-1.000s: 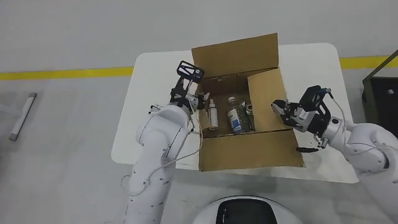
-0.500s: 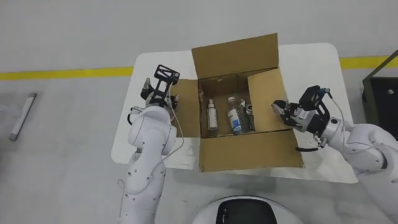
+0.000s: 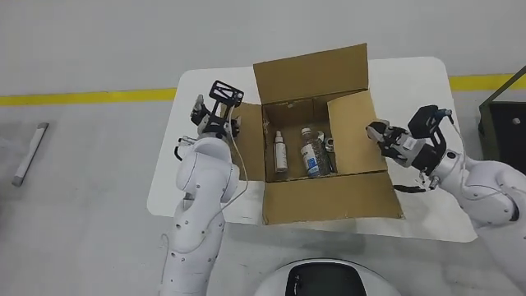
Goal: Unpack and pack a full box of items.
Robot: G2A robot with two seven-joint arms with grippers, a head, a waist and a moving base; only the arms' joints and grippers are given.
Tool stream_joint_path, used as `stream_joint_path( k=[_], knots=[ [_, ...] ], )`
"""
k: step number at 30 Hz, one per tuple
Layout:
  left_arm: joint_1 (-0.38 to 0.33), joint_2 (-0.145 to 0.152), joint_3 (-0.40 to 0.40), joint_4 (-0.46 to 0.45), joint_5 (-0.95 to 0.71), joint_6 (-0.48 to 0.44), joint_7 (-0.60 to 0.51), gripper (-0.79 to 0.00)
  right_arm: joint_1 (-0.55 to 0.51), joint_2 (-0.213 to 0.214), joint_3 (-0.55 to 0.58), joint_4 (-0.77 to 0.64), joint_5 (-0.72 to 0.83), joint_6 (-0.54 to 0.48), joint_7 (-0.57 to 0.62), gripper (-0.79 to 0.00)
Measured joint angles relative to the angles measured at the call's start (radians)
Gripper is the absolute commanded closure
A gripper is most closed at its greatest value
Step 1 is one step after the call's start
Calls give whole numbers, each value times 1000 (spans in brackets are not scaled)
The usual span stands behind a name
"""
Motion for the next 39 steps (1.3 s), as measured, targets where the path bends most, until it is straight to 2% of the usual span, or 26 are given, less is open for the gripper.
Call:
stream_joint_path(
  k=[4,8,13,20,26,29,39],
  knots=[
    [0,-6,11,-74,-44,28,32,-785,-48,1,78,-1,-10,62,-96,0],
    [-6,-13,27,-140,-110,31,39,-785,-90,0,121,33,-15,122,-130,0],
    [-15,-30,67,-188,-353,18,25,-785,-116,-3,112,48,-17,125,-122,0],
    [-57,-60,158,-108,-785,27,-77,-785,-138,-11,74,49,-35,127,-133,0],
    [-98,-76,212,48,-1032,35,-145,-785,-152,-12,77,46,-42,122,-127,0],
    [-110,-80,224,116,-1076,51,-142,-785,-157,-13,83,43,-40,121,-123,0],
    [-106,-78,229,117,-1062,46,-132,-785,-163,-18,71,45,-36,105,-108,0]
  ],
)
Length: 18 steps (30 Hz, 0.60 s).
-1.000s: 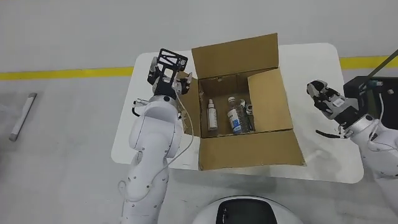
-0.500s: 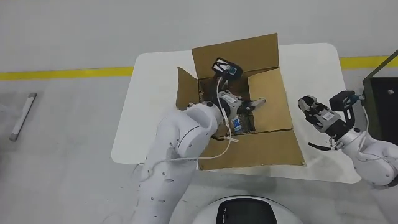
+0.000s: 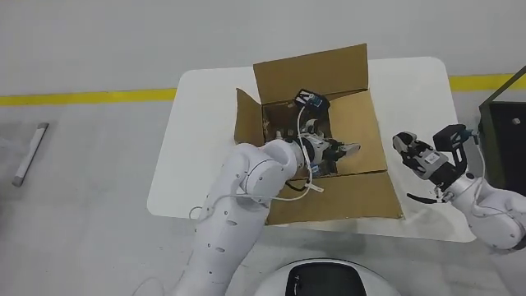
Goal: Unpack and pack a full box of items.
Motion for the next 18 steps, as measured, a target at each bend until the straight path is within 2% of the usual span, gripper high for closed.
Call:
stream_joint_path(
  k=[3,9,18],
  knots=[
    [12,0,21,34,54,14,45,-785,10,-2,-6,9,0,-7,4,0],
    [-13,-13,44,136,-28,80,63,-785,15,-4,-10,14,-2,-12,7,0],
    [-65,-33,27,295,-277,148,56,-785,12,-8,-14,23,3,-21,9,0]
  ],
)
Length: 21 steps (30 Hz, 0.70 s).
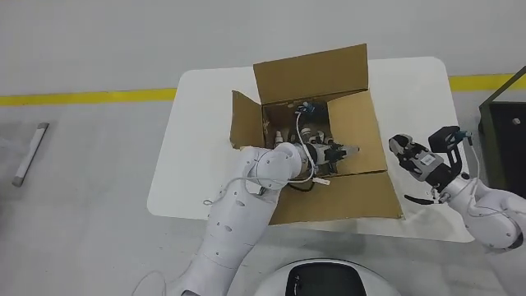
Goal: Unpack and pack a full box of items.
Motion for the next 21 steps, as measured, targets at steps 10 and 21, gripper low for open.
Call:
stream_joint_path(
  k=[10,21],
  knots=[
    [-39,-12,-9,125,-183,-8,7,-785,17,-4,-11,20,10,-15,14,0],
    [-52,-8,-35,108,-310,-49,-4,-785,48,-9,-27,38,32,-29,28,0]
  ],
)
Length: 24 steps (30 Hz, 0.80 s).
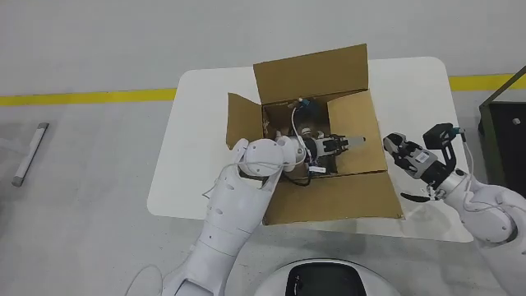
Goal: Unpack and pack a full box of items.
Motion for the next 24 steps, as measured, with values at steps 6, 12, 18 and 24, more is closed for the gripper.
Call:
stream_joint_path(
  k=[6,12,18,24],
  knots=[
    [-16,-2,10,-55,-83,-61,-19,-785,-14,1,50,-21,39,29,-19,-305],
    [-50,-12,37,-49,-166,-94,-20,-785,-47,7,140,-52,114,42,-9,-363],
    [-109,-30,76,-43,-279,-133,-8,-785,-93,11,225,-92,208,53,22,-646],
    [-185,-55,171,-8,-250,-187,14,-785,-115,15,297,-107,434,60,130,-785]
  ],
)
